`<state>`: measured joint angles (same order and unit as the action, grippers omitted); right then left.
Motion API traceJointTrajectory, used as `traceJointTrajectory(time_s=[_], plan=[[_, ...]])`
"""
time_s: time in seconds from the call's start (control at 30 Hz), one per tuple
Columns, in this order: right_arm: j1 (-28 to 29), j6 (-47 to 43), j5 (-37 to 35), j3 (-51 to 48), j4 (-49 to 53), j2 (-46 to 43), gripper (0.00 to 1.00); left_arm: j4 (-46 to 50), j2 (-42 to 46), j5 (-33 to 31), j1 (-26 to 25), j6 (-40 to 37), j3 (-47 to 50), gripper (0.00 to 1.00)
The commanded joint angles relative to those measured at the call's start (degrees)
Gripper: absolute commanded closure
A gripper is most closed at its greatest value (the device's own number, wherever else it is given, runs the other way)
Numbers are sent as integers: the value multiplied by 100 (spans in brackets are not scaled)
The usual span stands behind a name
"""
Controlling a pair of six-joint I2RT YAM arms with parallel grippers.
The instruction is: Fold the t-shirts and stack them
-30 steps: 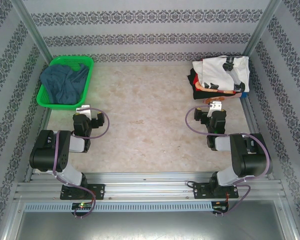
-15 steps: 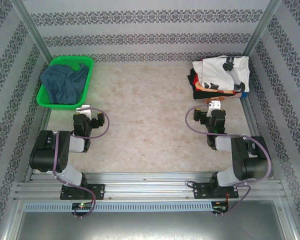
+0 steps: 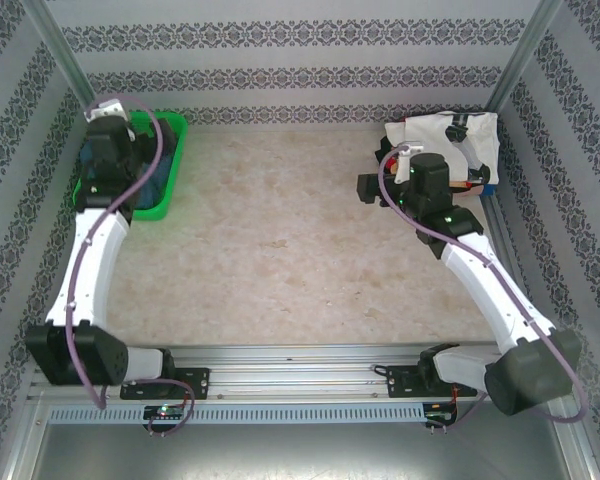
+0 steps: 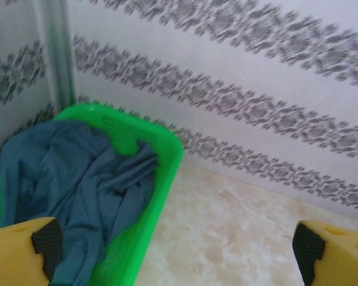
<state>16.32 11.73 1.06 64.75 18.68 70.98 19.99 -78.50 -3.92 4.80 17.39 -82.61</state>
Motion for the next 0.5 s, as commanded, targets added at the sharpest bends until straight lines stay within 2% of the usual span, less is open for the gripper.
traceJointTrajectory(time_s=[0.0,0.17,0.3,0.43,0.47], plan=[[290,308,450,578,922,422,2,2364,-855,291,491,528,-554,0],[820,504,850,1290,1127,1102,2,3209,-2369,923,1038,392,-2004,0],[1204,549,1004,1693,1279,1504,2,3657,-3447,788,1265,140,-2996,0],[1459,587,1069,1900,1358,1710,2,3810,-4235,785,1392,-52,-3670,7],[1475,626,1087,1901,1357,1726,2,3832,-4409,788,1389,-113,-3791,12]])
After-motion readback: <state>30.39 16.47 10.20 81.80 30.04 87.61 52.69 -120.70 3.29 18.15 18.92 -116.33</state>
